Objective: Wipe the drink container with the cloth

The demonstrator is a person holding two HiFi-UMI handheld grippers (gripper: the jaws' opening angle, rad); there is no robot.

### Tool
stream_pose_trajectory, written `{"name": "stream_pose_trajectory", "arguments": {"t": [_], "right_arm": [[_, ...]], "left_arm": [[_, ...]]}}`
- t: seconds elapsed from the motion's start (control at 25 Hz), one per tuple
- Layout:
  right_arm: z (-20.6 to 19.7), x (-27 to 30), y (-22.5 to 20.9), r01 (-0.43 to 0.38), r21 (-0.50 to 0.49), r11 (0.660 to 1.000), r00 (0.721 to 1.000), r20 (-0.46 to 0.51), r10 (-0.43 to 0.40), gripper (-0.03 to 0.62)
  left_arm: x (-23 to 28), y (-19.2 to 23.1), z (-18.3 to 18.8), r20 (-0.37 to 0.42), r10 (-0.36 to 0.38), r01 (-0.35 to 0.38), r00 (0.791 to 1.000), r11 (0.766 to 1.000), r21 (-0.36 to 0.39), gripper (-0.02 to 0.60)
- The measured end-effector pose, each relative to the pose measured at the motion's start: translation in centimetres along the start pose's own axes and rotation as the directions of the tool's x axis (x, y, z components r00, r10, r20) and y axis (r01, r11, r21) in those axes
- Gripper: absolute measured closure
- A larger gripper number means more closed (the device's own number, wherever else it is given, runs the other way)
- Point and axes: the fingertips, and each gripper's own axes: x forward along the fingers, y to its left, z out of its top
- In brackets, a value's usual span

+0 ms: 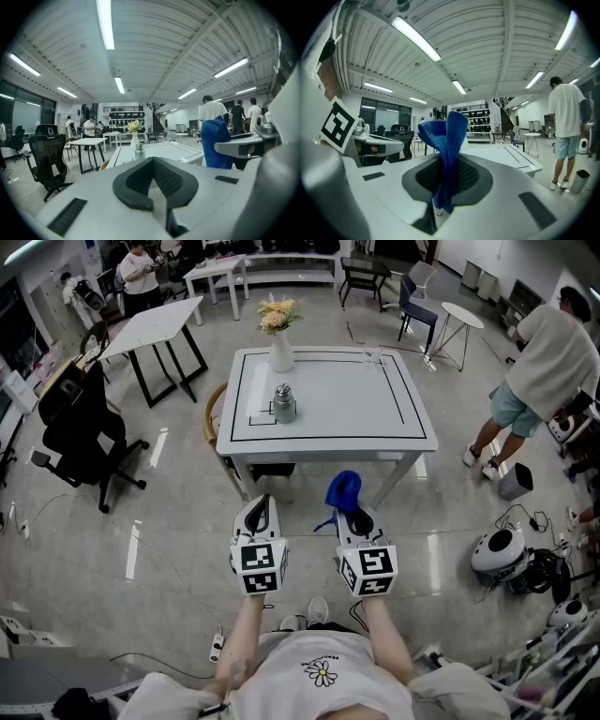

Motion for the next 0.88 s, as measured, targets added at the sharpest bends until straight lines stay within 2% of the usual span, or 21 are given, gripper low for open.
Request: {"name": "stream_pose_trajectory", "arguments": {"t": [0.36,0.64,0.88], "right_arm": [[-0.5,1.3,-1.7,0.002,0.018,1.0,1.0,-0.012,-0.002,0.551],[-1.3,2.0,-3.0,-0.047,0.071,0.996,0.999,0.006,0.047,0.551],[-1.6,5.2,-4.6,-0.053,0.053,0.997,0.999,-0.004,0.053,0.551]], "left_arm": [[2.3,-0.3,-0.7,-0.023,-0.014,0.014,1.0,1.0,-0.006,0.583],[3.9,-1.8,-1.6,-0.037,-0.02,0.02,0.999,1.0,-0.007,0.583],[6.4,-0.5,-0.9,-0.003,-0.003,0.003,1.0,1.0,-0.029,0.583]]}}
